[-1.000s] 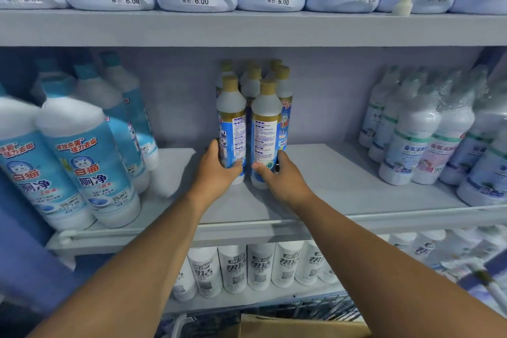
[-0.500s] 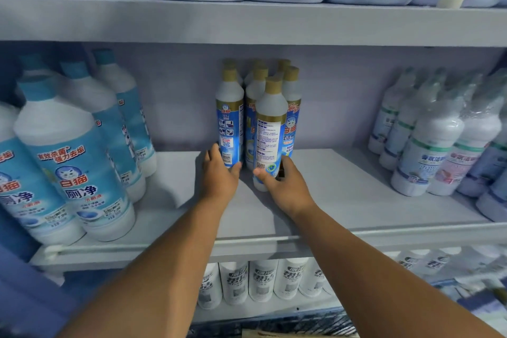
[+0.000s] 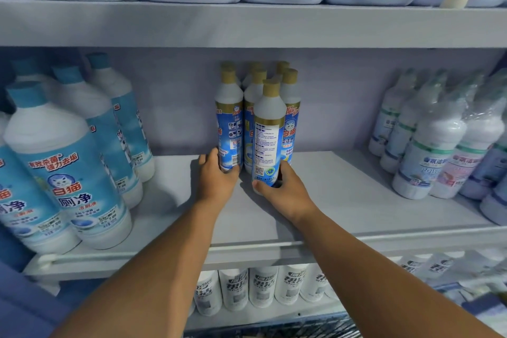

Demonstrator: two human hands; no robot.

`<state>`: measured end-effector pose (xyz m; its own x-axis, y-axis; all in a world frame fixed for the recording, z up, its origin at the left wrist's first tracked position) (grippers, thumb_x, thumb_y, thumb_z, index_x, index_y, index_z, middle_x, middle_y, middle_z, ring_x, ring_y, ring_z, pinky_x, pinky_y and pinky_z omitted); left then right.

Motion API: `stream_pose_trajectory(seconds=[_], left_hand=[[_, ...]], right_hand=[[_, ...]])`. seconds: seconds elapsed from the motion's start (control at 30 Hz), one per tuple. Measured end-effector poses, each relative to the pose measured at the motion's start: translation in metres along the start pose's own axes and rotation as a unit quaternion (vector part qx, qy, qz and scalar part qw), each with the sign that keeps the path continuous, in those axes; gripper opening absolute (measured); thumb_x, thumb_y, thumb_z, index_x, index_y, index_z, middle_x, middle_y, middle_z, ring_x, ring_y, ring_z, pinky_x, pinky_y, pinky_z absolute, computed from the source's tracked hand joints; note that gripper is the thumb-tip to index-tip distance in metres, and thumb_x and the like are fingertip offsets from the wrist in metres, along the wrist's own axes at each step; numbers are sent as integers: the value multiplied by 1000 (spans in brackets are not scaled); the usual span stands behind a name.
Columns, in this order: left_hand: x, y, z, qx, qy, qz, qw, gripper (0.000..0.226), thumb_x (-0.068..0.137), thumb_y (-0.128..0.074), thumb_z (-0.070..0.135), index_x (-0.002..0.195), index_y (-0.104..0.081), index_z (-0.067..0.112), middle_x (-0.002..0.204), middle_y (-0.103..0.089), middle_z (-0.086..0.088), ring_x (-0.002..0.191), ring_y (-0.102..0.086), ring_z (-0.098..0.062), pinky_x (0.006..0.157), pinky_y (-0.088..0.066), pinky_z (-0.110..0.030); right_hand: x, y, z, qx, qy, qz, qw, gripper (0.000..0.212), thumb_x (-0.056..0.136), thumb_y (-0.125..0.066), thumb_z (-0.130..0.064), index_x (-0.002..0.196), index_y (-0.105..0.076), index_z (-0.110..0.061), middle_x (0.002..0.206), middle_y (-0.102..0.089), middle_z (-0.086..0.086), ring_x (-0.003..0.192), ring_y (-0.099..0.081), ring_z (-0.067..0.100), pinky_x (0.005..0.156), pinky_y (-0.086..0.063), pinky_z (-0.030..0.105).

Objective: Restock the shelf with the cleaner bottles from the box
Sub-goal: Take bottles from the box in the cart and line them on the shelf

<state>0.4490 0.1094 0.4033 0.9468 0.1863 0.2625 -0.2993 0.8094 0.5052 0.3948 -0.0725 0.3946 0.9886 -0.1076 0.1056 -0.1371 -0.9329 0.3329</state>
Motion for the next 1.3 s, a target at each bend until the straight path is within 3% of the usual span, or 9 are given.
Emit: stream_pose_trajectory(seconds=[0.1, 0.2, 0.27, 0.47, 0.97, 1.1, 1.17, 1.23, 1.3], left_hand=[[0, 1, -2, -26, 13, 5, 1000, 44, 83, -78, 24, 120, -58, 14, 114, -60, -6, 86, -54, -10, 67, -43, -17], [0, -2, -4, -61, 22, -18, 998, 37, 90, -70, 23, 124, -57, 16, 107, -64, 7, 77, -57, 5, 51, -42, -4], [1, -3, -6, -77, 21, -23, 997, 36, 93, -68, 20, 127, -57, 17, 107, -64, 10, 79, -57, 9, 53, -41, 1], [4, -3, -8, -50, 13, -4, 999, 44, 84, -76, 33, 123, -60, 20, 116, -61, -4, 98, -62, -12, 71, -46, -17], [3, -5, -8, -76, 18, -13, 997, 44, 88, -73, 15, 129, -59, 12, 120, -68, -1, 96, -61, -7, 56, -41, 3], [-3, 9, -5, -71, 33, 39, 996, 46, 83, -78, 21, 123, -58, 8, 121, -63, -7, 96, -59, -11, 62, -41, -4], [-10, 20, 3, -53, 19, 77, 995, 35, 86, -74, 27, 112, -60, 9, 113, -62, -7, 92, -59, -13, 63, -40, -9], [-19, 21, 19, -51, -10, 61, 997, 24, 89, -69, 33, 101, -62, 13, 100, -65, -2, 80, -60, -8, 60, -41, -10], [-33, 11, 35, -93, -24, 17, 995, 30, 86, -70, 44, 98, -59, 19, 97, -65, 2, 77, -61, -2, 64, -50, -20]], right_hand=[[1, 0, -1, -6, 8, -3, 1000, 53, 84, -76, -32, 132, -53, -30, 121, -65, -12, 107, -62, 5, 92, -56, 30], [1, -1, 0, -7, 10, -11, 1000, 54, 84, -75, -27, 134, -52, -29, 123, -65, -10, 108, -62, 7, 93, -56, 30], [2, -2, 2, -7, 9, -12, 1000, 56, 83, -75, -27, 135, -52, -29, 123, -65, -10, 109, -62, 7, 94, -56, 31], [3, -2, 2, -2, 16, -11, 1000, 56, 84, -76, -27, 135, -52, -27, 124, -65, -10, 110, -62, 7, 94, -56, 31], [5, -1, 8, -24, 8, -2, 1000, 54, 80, -78, -22, 128, -53, -27, 119, -65, -11, 105, -63, 4, 91, -55, 27], [7, -1, 10, -23, 7, 4, 1000, 54, 78, -84, -28, 123, -54, -23, 116, -66, -10, 102, -65, 3, 89, -56, 26], [6, -1, 9, -28, 9, 2, 1000, 55, 77, -86, -29, 121, -53, -23, 115, -66, -10, 102, -65, 3, 89, -56, 27], [6, -2, 8, -37, 16, 2, 999, 55, 76, -86, -30, 120, -54, -22, 114, -67, -10, 101, -66, 4, 88, -57, 28], [6, -5, 6, -47, 31, -4, 998, 53, 75, -84, -29, 121, -57, -23, 113, -70, -9, 102, -68, 6, 88, -60, 34]])
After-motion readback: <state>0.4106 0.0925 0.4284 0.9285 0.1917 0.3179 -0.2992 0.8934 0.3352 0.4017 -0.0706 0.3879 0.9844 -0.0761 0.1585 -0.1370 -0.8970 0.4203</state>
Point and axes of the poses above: each hand's wrist, its own x-axis towards the middle knuckle, its own y-axis out of the back of the hand, z = x × y, the point moved 7 cm from there along x, towards the middle knuckle
